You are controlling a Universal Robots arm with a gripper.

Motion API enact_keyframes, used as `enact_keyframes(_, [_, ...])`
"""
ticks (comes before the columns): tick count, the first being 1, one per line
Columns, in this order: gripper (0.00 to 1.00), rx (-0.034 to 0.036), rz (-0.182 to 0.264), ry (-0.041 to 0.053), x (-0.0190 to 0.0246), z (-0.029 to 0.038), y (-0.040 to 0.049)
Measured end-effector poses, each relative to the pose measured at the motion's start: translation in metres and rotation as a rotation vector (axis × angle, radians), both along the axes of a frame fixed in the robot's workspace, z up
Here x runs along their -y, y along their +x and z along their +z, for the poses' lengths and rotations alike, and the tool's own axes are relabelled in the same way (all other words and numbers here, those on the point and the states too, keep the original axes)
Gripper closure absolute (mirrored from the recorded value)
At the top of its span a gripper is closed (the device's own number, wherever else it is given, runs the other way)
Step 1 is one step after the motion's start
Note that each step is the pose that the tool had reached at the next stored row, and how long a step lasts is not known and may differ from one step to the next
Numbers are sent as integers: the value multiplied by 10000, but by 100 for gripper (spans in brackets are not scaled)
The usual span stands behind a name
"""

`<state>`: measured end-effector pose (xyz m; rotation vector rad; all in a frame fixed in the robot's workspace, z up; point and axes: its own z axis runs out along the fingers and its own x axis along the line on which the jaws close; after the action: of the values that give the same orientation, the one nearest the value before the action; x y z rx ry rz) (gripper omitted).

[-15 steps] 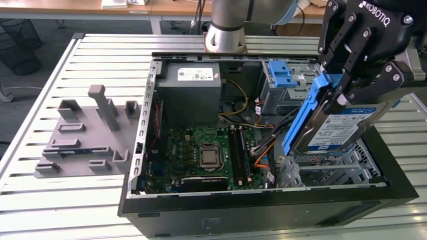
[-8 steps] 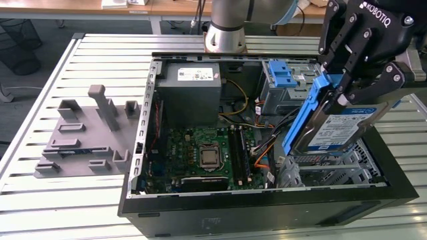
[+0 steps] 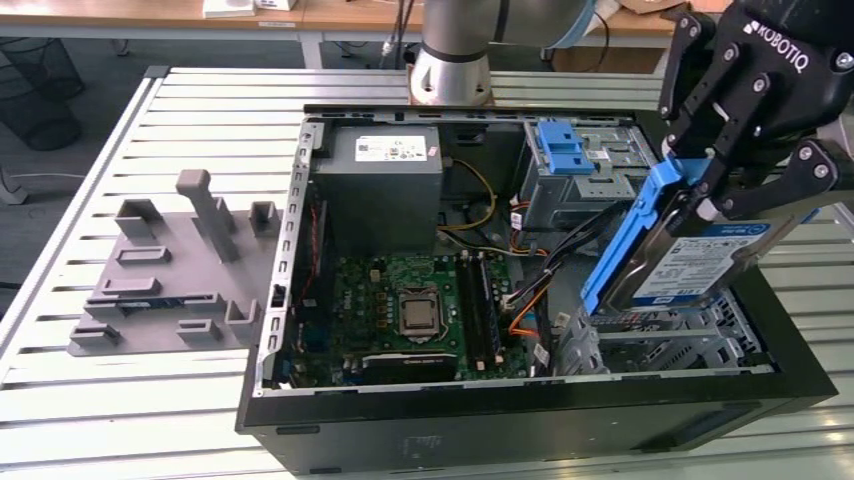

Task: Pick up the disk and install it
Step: 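Insert the disk into the insertion slot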

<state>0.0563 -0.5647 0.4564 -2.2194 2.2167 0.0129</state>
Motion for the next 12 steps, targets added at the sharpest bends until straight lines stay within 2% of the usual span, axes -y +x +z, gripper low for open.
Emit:
enact_keyframes(7, [64,0,0,0,5,-63,86])
enact_keyframes(12, [64,0,-22,0,13,-102,113])
